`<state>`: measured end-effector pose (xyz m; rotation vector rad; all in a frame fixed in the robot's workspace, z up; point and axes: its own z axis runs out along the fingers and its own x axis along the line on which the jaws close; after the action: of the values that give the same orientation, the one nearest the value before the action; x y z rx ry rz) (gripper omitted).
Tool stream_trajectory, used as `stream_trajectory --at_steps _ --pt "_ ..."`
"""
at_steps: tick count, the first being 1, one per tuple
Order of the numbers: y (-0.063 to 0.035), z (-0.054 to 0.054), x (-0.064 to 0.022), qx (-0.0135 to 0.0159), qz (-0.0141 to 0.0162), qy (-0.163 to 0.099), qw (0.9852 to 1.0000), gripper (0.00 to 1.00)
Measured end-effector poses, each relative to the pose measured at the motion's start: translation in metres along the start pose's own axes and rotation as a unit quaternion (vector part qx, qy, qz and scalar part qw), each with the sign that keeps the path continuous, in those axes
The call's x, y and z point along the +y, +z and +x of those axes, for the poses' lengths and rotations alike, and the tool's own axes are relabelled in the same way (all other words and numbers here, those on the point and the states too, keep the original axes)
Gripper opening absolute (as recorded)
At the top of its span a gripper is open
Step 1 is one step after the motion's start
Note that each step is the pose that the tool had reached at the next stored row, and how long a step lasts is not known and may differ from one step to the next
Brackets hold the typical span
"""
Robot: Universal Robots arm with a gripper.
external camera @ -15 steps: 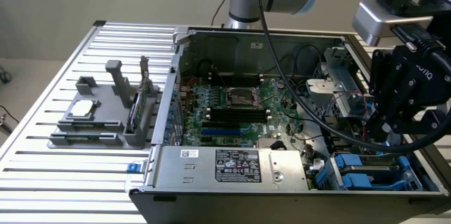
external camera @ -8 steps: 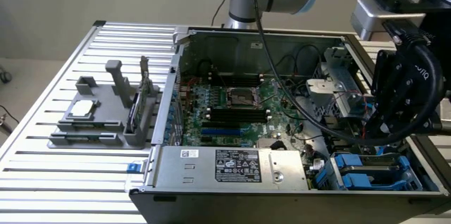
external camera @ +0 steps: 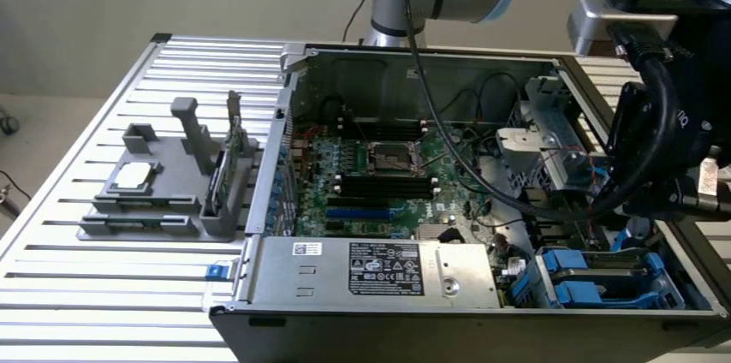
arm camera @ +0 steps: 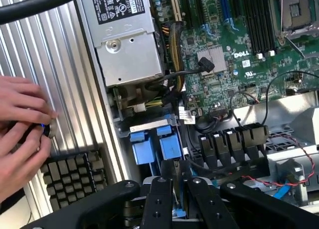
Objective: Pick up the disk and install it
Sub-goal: 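Insert the disk into the insertion slot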
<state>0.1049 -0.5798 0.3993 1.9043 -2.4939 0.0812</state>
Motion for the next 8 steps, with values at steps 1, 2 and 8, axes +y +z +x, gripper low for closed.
stream_trajectory --at_steps 1,2,8 --pt "0.0 0.0 0.0 0.0003 -0.0003 0.009 1.0 0.2" --pt "0.0001 0.0 0.0 0.0007 -0.0006 0.017 0.9999 0.2" --pt "0.0003 0.0 0.0 0.0027 -0.0023 0.068 0.9977 0.2"
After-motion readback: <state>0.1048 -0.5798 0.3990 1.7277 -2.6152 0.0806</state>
